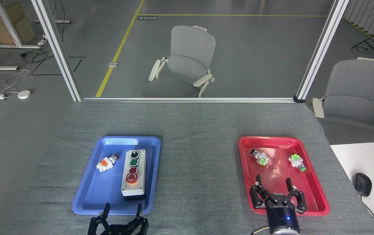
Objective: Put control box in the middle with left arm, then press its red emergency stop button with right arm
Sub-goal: 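Move the left gripper forward to the grey control box, then close the left gripper on the near end of the control box, then lift the control box out of the blue tray toward the table middle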
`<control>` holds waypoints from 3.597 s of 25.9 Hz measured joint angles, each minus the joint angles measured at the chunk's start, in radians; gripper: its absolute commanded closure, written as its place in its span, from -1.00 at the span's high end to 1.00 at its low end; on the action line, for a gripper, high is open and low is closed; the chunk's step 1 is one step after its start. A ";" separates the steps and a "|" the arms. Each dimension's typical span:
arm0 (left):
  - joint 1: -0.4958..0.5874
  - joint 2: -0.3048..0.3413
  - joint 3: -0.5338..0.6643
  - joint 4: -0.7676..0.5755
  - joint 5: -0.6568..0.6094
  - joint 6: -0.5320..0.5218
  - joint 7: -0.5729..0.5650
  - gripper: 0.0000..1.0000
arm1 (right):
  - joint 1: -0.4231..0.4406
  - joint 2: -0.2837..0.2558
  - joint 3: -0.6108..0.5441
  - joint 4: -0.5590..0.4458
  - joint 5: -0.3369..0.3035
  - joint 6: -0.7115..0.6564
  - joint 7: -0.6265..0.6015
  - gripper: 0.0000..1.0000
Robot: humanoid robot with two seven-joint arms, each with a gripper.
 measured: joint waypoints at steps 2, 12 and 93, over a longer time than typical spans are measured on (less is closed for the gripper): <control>-0.016 -0.009 -0.040 0.035 -0.007 0.047 -0.008 0.97 | 0.000 -0.001 0.000 0.000 0.000 0.000 -0.003 0.96; -0.120 -0.042 -0.075 0.196 -0.012 0.144 -0.025 0.98 | -0.001 0.001 0.003 -0.003 0.000 0.006 -0.005 0.97; -0.516 -0.052 -0.066 0.393 0.188 0.086 -0.134 -1.00 | -0.003 0.000 0.005 0.002 0.001 0.004 -0.005 0.97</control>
